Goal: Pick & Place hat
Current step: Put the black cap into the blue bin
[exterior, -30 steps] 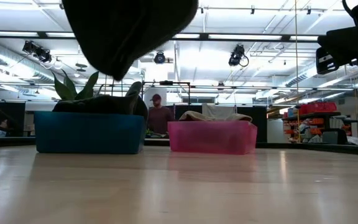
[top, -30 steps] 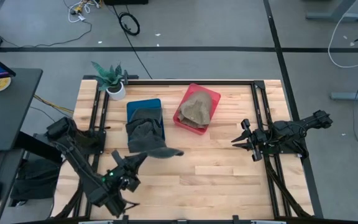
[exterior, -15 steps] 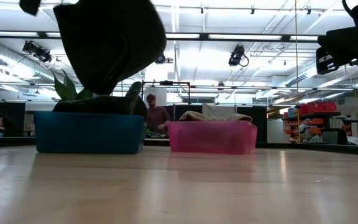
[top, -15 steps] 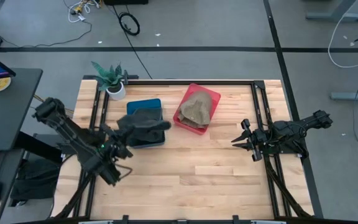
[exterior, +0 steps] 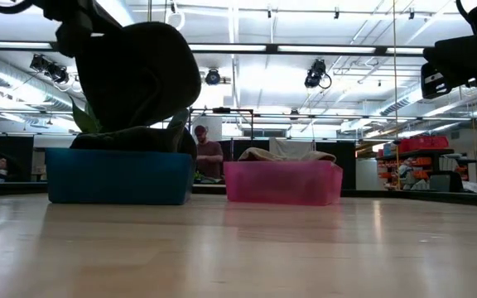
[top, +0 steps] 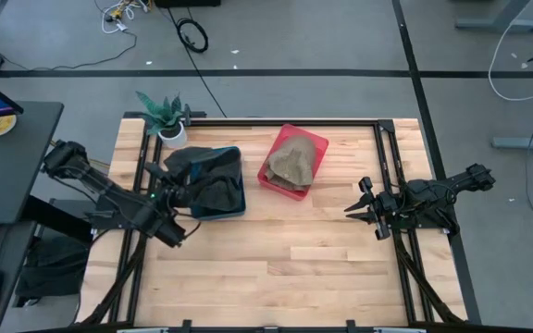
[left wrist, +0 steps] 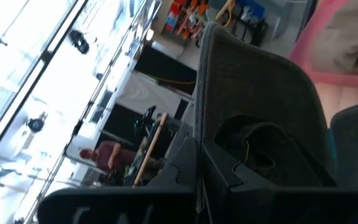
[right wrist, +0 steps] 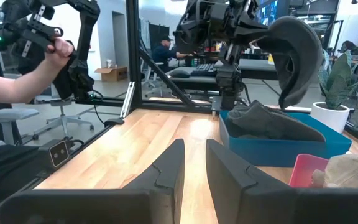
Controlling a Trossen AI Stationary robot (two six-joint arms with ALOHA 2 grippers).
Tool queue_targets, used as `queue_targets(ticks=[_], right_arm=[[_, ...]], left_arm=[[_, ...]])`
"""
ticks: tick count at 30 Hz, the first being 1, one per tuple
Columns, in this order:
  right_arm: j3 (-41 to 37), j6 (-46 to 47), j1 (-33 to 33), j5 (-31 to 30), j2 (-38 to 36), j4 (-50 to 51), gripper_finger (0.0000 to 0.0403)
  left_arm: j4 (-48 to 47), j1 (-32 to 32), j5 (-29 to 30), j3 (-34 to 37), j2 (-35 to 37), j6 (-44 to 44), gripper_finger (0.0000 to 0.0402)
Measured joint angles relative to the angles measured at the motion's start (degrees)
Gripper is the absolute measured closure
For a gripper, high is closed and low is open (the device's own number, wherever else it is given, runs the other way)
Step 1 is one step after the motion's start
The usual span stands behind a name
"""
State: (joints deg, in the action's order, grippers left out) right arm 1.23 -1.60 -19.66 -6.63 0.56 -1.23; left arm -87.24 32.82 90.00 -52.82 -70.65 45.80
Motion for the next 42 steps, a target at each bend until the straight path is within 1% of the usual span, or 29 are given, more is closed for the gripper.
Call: queue_targets(ticks=[3,5,11,14,19,23,27,29,33,39,42], right_arm=[[0.0,0.0,0.0,0.0,0.0,0.0,0.0332],[0.0,0.0,0.0,0.0,0.0,0.0,0.0332],[0.0,0.0,0.0,0.0,0.0,0.0,0.0332],[0.0,0.0,0.0,0.0,0.0,0.0,0.0332],[0.0,0.0,0.0,0.0,0.0,0.0,0.0332],[0.0,0.0,0.0,0.0,0.0,0.0,0.0332],[0.0,0.0,0.0,0.0,0.0,0.0,0.0332],[0.0,0.0,0.0,0.0,0.0,0.0,0.0332],[0.0,0.0,0.0,0.0,0.0,0.0,0.0332],[0.0,0.0,0.0,0.0,0.0,0.0,0.0332],[0.0,0.0,0.0,0.0,0.0,0.0,0.0332]], left_arm=[[2.3,-1.9,0.0,0.0,-0.2,-0.5,0.0395],[5.1,-3.3,-0.6,0.0,-0.2,-3.3,0.0396],[18.4,-9.2,-8.5,0.0,-0.2,-21.0,0.0396],[24.9,-11.2,-8.7,0.0,-0.2,-27.5,0.0396],[34.6,-12.1,-9.2,0.0,-0.5,-39.2,0.0396],[37.7,-12.1,-12.9,0.0,-0.8,-44.4,0.0394],[37.5,-12.0,-17.8,0.0,-1.1,-43.0,0.0385],[37.5,-12.0,-22.2,-0.1,-1.4,-41.5,0.0385],[37.5,-12.0,-35.3,-0.1,-1.4,-35.1,0.0386],[36.8,-12.0,-54.1,0.0,-1.5,-22.4,0.0383],[36.9,-12.0,-61.8,0.0,-1.5,-17.7,0.0386]])
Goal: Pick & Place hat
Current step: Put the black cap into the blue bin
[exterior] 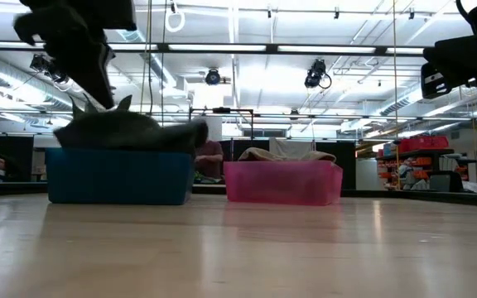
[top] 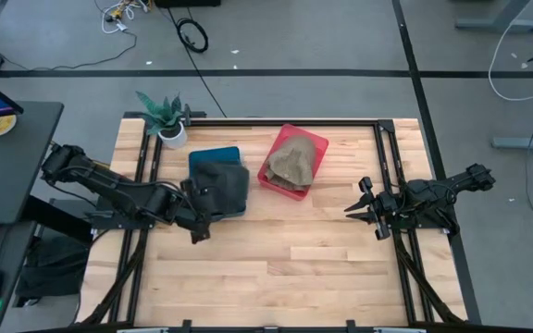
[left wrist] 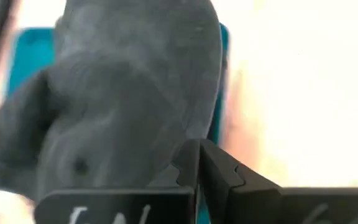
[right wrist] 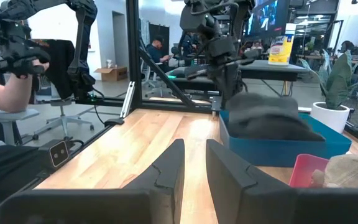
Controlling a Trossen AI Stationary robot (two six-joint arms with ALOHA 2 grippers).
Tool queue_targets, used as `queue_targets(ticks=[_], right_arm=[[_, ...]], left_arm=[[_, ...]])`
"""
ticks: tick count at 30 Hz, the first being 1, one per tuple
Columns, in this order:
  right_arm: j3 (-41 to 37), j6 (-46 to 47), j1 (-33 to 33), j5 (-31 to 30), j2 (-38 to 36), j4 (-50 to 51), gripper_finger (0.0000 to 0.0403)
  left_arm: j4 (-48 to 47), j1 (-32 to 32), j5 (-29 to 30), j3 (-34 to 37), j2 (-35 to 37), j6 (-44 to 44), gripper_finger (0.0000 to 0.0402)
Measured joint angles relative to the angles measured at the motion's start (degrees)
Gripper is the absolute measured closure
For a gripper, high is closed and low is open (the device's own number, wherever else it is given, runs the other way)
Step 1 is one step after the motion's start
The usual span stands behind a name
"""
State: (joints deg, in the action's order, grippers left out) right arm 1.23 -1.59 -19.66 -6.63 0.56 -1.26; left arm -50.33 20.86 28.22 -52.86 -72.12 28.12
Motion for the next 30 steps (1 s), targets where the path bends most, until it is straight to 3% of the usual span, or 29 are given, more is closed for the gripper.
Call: queue_targets(ticks=[2,7,13,18,22,30], right_arm=[[0.0,0.0,0.0,0.0,0.0,0.0,0.0332],[0.0,0.0,0.0,0.0,0.0,0.0,0.0332],[0.0,0.0,0.0,0.0,0.0,0.0,0.0332],[0.0,0.0,0.0,0.0,0.0,0.0,0.0332],[0.0,0.0,0.0,0.0,0.0,0.0,0.0332],[0.0,0.0,0.0,0.0,0.0,0.0,0.0332]], left_arm=[[0.1,0.0,-2.4,0.0,0.0,1.1,0.0386],[0.1,0.0,-2.1,0.0,0.0,2.1,0.0373],[1.3,0.0,-1.6,0.0,0.0,0.3,0.0326],[1.4,0.0,8.4,0.0,0.2,-2.4,0.0289],[3.6,-0.6,18.6,0.0,0.1,-1.8,0.0281],[7.2,-6.4,21.8,0.0,-0.8,-1.8,0.0327]])
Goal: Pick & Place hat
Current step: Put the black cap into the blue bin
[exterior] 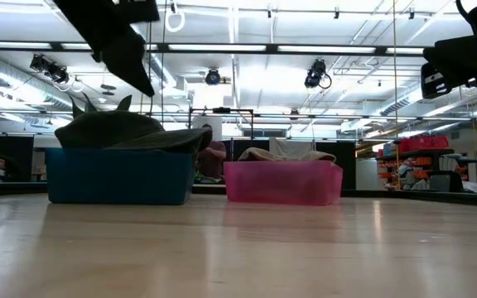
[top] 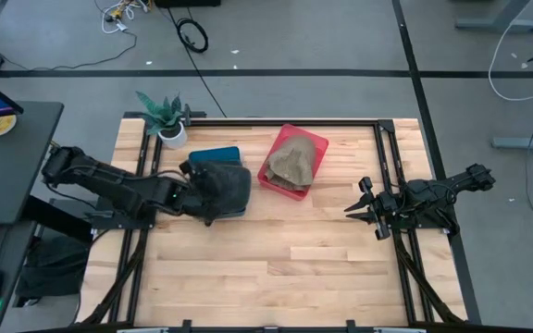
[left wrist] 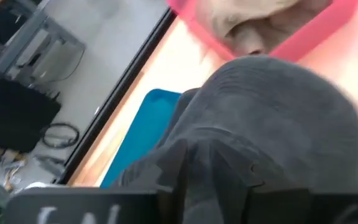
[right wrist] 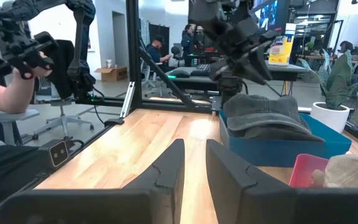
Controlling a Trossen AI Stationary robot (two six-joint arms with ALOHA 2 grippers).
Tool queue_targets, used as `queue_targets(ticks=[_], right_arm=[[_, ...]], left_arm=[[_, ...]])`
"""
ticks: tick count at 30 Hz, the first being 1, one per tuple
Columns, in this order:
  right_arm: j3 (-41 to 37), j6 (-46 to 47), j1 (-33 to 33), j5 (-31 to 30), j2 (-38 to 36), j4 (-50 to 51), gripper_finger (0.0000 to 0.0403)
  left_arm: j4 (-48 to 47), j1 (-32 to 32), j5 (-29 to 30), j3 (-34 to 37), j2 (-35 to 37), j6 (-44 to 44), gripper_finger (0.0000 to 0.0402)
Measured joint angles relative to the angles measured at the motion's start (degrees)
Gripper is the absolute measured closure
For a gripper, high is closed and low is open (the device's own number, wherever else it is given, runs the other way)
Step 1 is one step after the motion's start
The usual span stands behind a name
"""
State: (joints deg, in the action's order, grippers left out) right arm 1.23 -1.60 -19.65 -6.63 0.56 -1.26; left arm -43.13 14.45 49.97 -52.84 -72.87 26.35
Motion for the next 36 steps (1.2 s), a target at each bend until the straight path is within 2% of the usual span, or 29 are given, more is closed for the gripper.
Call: queue_targets(ticks=[2,6,9,12,16,21,27,36], right_arm=[[0.0,0.0,0.0,0.0,0.0,0.0,0.0332],[0.0,0.0,0.0,0.0,0.0,0.0,0.0332],[0.0,0.0,0.0,0.0,0.0,0.0,0.0332],[0.0,0.0,0.0,0.0,0.0,0.0,0.0332],[0.0,0.0,0.0,0.0,0.0,0.0,0.0332],[0.0,0.0,0.0,0.0,0.0,0.0,0.0332],[0.0,0.0,0.0,0.0,0.0,0.0,0.0332],[0.0,0.0,0.0,0.0,0.0,0.0,0.0332]], left_arm=[[1.5,-1.8,-0.2,0.8,-1.1,-0.4,0.0349],[13.2,-5.4,-4.1,6.8,-4.0,-6.1,0.0393],[23.2,-9.5,-13.1,12.6,-6.7,-7.1,0.0396],[28.7,-13.7,-21.4,17.5,-9.7,-2.6,0.0398],[32.0,-17.4,-25.1,21.4,-11.8,1.4,0.0398],[33.2,-17.5,-26.1,22.0,-11.0,0.9,0.0398],[31.1,-15.0,-24.8,19.0,-11.1,-1.7,0.0398],[16.8,-10.8,-18.2,12.1,-10.9,-0.1,0.0391]])
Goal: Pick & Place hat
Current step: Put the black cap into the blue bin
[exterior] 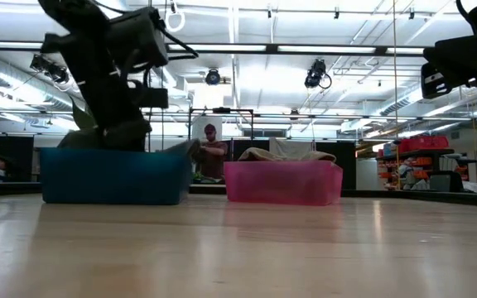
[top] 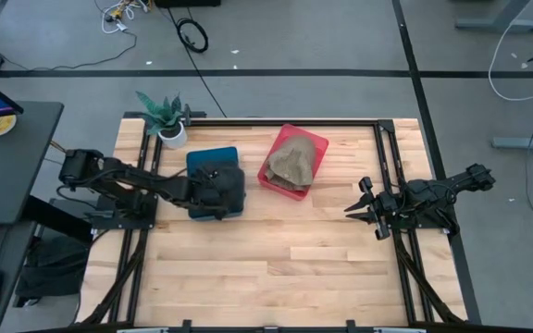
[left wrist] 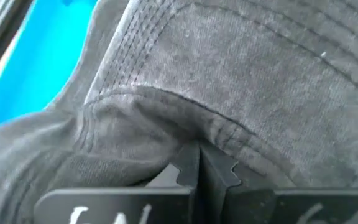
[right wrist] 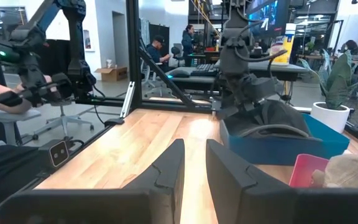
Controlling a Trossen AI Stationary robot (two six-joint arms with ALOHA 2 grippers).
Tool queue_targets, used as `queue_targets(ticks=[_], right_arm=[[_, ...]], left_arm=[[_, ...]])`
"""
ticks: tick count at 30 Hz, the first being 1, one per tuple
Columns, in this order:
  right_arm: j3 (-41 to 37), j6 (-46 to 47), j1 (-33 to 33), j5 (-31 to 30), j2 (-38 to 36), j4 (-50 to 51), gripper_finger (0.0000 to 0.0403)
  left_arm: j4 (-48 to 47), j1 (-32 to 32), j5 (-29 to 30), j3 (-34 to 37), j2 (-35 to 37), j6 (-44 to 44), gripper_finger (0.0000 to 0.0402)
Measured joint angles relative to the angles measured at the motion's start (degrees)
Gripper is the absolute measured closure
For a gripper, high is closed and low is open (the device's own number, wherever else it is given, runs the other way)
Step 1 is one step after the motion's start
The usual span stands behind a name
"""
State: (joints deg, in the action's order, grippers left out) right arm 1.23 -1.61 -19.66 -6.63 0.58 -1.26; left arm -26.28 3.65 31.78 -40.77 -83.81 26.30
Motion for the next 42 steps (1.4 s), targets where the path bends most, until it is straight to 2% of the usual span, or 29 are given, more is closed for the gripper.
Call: queue_targets(ticks=[8,14,16,21,24,29,34,42], right_arm=[[0.0,0.0,0.0,0.0,0.0,0.0,0.0332],[0.0,0.0,0.0,0.0,0.0,0.0,0.0332],[0.0,0.0,0.0,0.0,0.0,0.0,0.0332],[0.0,0.0,0.0,0.0,0.0,0.0,0.0332],[0.0,0.0,0.0,0.0,0.0,0.0,0.0332],[0.0,0.0,0.0,0.0,0.0,0.0,0.0332],[0.0,0.0,0.0,0.0,0.0,0.0,0.0332],[0.0,0.0,0.0,0.0,0.0,0.0,0.0332]], left_arm=[[-9.9,6.7,6.2,-8.2,0.0,2.6,0.0398],[-22.5,11.5,14.5,-13.9,0.1,9.5,0.0395],[-26.8,12.6,15.6,-14.8,0.2,12.8,0.0398],[-38.2,11.3,9.8,-14.7,0.0,22.0,0.0398],[-37.1,9.8,6.5,-11.6,-0.2,22.8,0.0398],[-30.6,5.8,-2.2,-4.8,-0.2,18.8,0.0398],[-31.1,3.5,-3.3,-2.9,-0.1,18.3,0.0398],[-31.1,5.8,-1.0,-8.1,-0.2,18.0,0.0398]])
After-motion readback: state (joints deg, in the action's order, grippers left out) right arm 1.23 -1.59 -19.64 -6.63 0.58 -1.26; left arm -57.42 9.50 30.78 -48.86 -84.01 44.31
